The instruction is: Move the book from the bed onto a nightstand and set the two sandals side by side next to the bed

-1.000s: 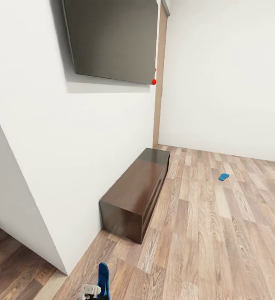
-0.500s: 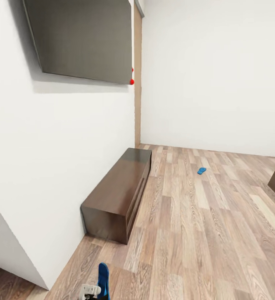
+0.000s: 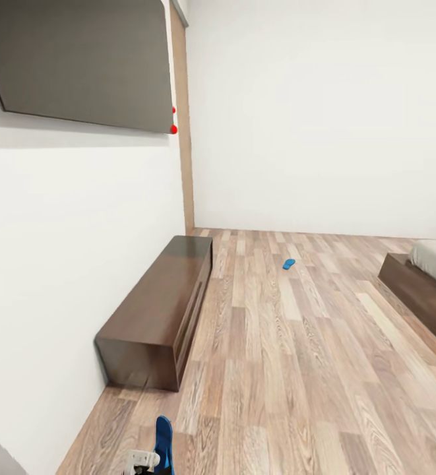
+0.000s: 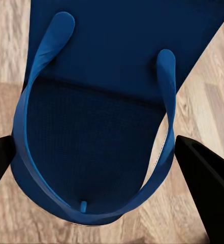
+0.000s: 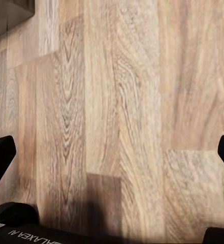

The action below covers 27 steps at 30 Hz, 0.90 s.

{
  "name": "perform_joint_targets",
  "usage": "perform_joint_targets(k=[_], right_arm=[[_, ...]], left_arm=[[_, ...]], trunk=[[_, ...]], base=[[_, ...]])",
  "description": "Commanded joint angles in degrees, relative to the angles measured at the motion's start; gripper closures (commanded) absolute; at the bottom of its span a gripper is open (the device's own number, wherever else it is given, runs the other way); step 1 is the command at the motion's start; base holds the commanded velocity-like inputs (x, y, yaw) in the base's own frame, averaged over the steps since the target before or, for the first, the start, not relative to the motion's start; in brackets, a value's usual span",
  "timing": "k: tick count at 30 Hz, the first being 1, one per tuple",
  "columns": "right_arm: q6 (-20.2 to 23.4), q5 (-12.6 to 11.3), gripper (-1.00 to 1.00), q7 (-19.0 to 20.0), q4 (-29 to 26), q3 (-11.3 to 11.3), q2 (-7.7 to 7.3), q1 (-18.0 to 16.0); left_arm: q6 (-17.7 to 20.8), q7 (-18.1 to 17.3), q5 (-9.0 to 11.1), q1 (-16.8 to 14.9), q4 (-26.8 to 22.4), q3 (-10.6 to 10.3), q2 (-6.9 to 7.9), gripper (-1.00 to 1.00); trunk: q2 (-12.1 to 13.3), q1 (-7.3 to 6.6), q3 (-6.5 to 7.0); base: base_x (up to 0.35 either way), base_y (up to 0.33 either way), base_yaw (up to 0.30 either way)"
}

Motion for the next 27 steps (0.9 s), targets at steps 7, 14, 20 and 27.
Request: perform_joint_targets(k=[7,14,20,27], right_arm=[[0.58,-0.42,-1.0,0.29,0.03,-0.17,0.02,-0.05],[0.58,-0.42,-1.0,0.29,0.03,-0.16,0.02,-0.05],[0.58,-0.42,-1.0,0.29,0.03,-0.16,0.02,-0.05],[0.58,-0.42,-1.0,0.29,0.03,-0.13,0.02,-0.05]], left_arm=[[-0.35,-0.19,-0.59,-0.02,0.01,0.42,0.0,1.0],[-0.37,-0.19,-0.59,-0.02,0.01,0.42,0.0,1.0],[-0.37,-0.19,-0.59,-0.02,0.01,0.42,-0.02,1.0],[-0.41,-0.17,-0.59,-0.02,0.01,0.42,-0.02,1.0]], trunk=[[-0.02,-0.01,-0.05],[-0.02,-0.01,-0.05],[-0.02,-0.01,-0.05],[-0.02,-0.01,-0.05]], base=[[0.0,0.0,-0.3],[0.0,0.0,-0.3],[0.0,0.0,-0.3],[0.0,0.0,-0.3]])
